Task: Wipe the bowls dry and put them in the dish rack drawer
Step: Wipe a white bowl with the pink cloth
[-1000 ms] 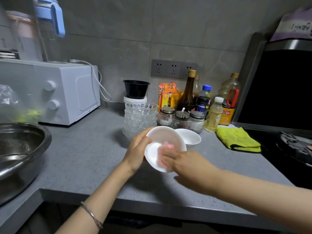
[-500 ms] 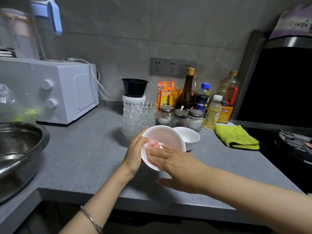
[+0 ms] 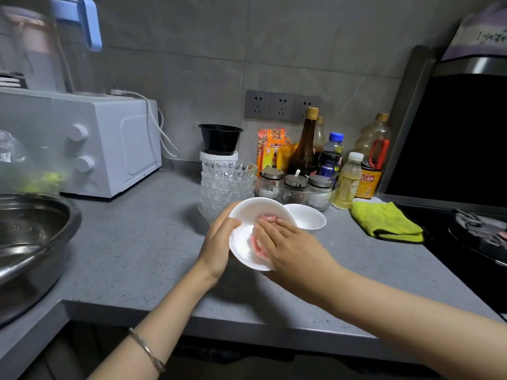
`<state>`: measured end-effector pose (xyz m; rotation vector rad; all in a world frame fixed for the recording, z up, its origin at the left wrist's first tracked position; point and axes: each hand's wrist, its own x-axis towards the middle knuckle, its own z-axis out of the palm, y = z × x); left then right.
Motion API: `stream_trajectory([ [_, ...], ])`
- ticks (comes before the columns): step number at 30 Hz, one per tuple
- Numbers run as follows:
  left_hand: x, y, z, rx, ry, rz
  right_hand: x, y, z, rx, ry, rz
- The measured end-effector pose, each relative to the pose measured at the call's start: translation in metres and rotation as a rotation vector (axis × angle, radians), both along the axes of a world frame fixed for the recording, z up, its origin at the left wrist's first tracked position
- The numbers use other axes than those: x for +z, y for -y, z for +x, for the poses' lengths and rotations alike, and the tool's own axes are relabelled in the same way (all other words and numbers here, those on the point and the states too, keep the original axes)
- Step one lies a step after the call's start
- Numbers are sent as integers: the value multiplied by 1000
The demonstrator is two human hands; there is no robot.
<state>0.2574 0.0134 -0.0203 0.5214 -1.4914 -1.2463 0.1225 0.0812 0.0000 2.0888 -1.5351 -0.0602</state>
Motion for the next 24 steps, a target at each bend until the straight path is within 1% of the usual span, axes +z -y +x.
stream_trajectory([
  [1,0,0,0,7,-4,1,1,-3,5,-41,-19,-9],
  [2,0,0,0,12,-21,4,4,-6,11,-54,9,10],
  [3,-1,0,0,24,-25,9,6,-8,14,-39,96,70],
  [5,-5,-2,0,24,-37,31,11,-10,10,39,296,144],
  [7,-6,0,3,-15,-29,129,23,-11,10,95,503,205],
  [8,-6,3,5,-75,-3,194,30,-10,7,111,615,256],
  [10,-3,8,11,-213,112,267,44,-8,1,147,868,375],
  [12,3,10,16,-289,197,268,57,-8,-5,159,1106,476],
  [15,5,12,16,-290,156,233,65,-11,-10,188,1362,648],
  [17,7,9,16,-288,124,252,65,-12,-11,180,1470,677],
  [22,5,6,14,-341,16,280,61,-10,-22,115,1715,643],
  [24,7,2,11,-317,-36,324,58,-8,-27,106,1807,607],
])
